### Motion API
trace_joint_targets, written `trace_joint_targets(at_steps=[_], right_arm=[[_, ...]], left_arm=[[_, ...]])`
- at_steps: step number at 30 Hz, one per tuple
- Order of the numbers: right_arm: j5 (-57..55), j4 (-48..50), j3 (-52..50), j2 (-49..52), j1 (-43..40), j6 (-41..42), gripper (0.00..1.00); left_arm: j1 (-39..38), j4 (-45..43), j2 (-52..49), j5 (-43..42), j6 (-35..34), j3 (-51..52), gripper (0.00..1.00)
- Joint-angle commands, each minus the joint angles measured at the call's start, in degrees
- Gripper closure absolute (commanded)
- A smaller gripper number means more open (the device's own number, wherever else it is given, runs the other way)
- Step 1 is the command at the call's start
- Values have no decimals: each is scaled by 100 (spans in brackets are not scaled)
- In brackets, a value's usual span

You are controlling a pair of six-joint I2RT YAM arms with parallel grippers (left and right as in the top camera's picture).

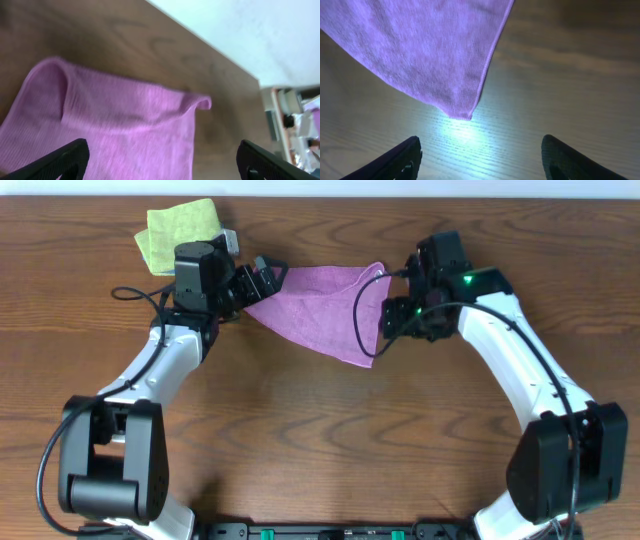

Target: Fold the cloth

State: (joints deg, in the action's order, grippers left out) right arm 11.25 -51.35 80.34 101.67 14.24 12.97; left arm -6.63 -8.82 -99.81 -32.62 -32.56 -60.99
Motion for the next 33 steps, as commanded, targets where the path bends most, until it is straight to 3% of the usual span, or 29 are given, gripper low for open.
trace_joint_targets(at_steps=[1, 9, 16, 23, 33], right_arm=[[431, 264, -420, -125, -35, 289, 25], [717, 1150, -1108, -122, -33, 638, 28], [625, 2739, -1180, -122, -35, 529, 28], [433, 4347, -1150, 319, -87, 1231, 33], [485, 4688, -378, 1572, -195, 2090, 37]], left_arm=[[-2, 365, 278, -15, 522, 7, 4], [-2, 1338, 546, 122, 778, 7, 5], [-26, 1250, 481, 750, 769, 7, 5], [-24, 1123, 275, 756, 748, 7, 5], [-24, 1021, 275, 745, 675, 7, 5]])
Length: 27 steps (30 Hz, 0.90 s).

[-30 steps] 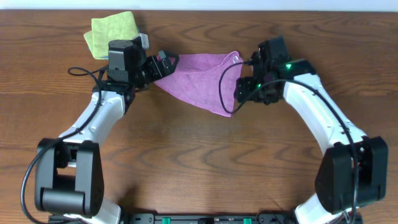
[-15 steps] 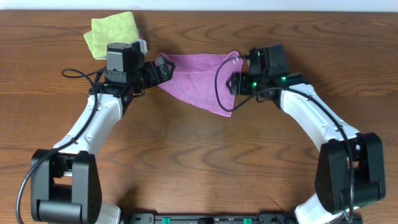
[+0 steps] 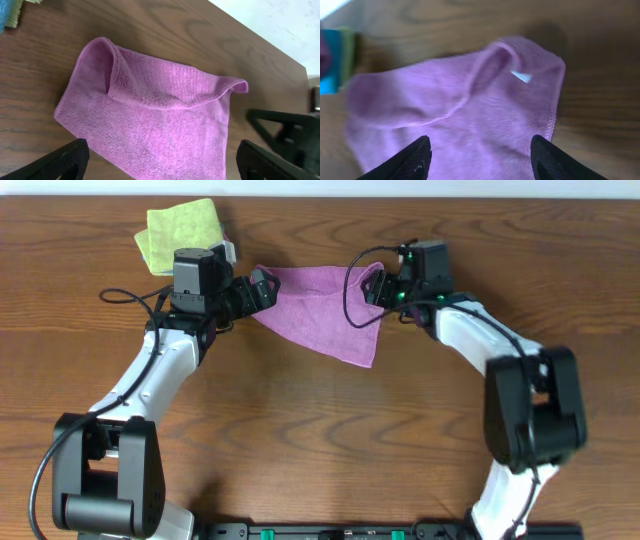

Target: Fold the cloth

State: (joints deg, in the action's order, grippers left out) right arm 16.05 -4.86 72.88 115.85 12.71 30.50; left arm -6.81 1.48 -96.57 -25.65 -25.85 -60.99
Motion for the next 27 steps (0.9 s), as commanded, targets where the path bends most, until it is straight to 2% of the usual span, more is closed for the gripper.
trace_joint_targets(at_steps=[1, 12, 20, 27], right_arm=[[-2, 50, 468, 214, -44, 341, 37], [-125, 404, 905, 581, -42, 1237, 43], [116, 149, 925, 599, -42, 1226, 47], [-120, 122, 925, 601, -33, 1231, 47]], left_arm=[[-7, -9, -48, 48, -4, 7, 4], [-7, -15, -48, 13, -105, 7, 5], [-7, -31, -48, 13, -120, 7, 5], [-7, -98, -48, 15, -125, 7, 5]])
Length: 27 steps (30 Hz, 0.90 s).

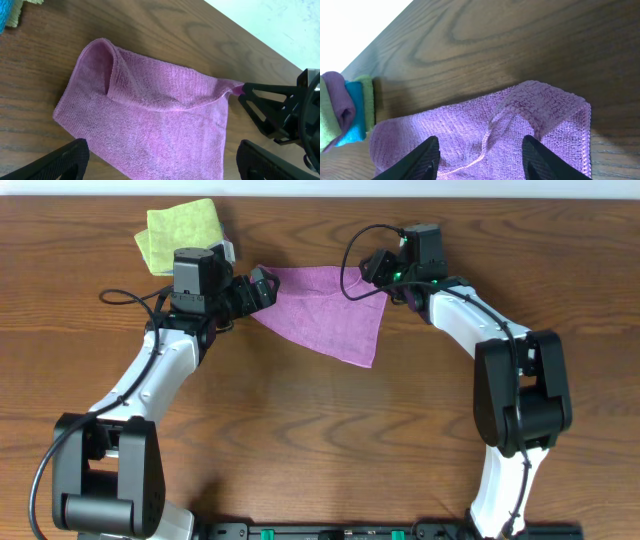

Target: Fold the cloth

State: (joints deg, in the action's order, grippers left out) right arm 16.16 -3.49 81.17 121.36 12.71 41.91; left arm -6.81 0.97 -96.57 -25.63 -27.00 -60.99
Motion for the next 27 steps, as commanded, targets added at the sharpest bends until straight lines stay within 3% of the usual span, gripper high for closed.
trace_joint_targets(at_steps=[1, 27], right_arm=[[-164, -13, 96, 52, -31, 90, 47], [-538, 699, 98, 533, -31, 481, 55]], left_arm=[[-7, -85, -48, 13, -31, 7, 5], [-7, -293, -48, 11, -284, 7, 5]])
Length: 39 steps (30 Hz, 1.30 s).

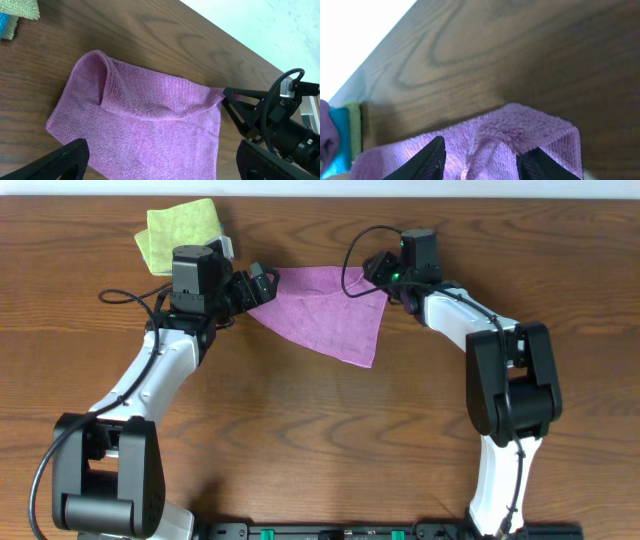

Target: Fold the cloth

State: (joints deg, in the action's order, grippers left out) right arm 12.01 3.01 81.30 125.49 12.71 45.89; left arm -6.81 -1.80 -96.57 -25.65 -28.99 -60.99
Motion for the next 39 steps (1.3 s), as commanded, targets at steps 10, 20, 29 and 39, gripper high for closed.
trace_joint_targets(at_steps=[10, 20, 29, 39], right_arm=[[-76, 262, 133, 422, -31, 254, 62], [184, 348, 160, 474, -31, 223, 99], [420, 345, 160, 470, -31, 227, 99], [603, 343, 160, 468, -31, 225, 99]], left_arm=[[-7, 35, -48, 13, -105, 7, 4], [-7, 146, -125, 385, -98, 7, 2], [-7, -337, -796, 350, -267, 7, 20], [-7, -1569, -1620, 229, -903, 7, 24]])
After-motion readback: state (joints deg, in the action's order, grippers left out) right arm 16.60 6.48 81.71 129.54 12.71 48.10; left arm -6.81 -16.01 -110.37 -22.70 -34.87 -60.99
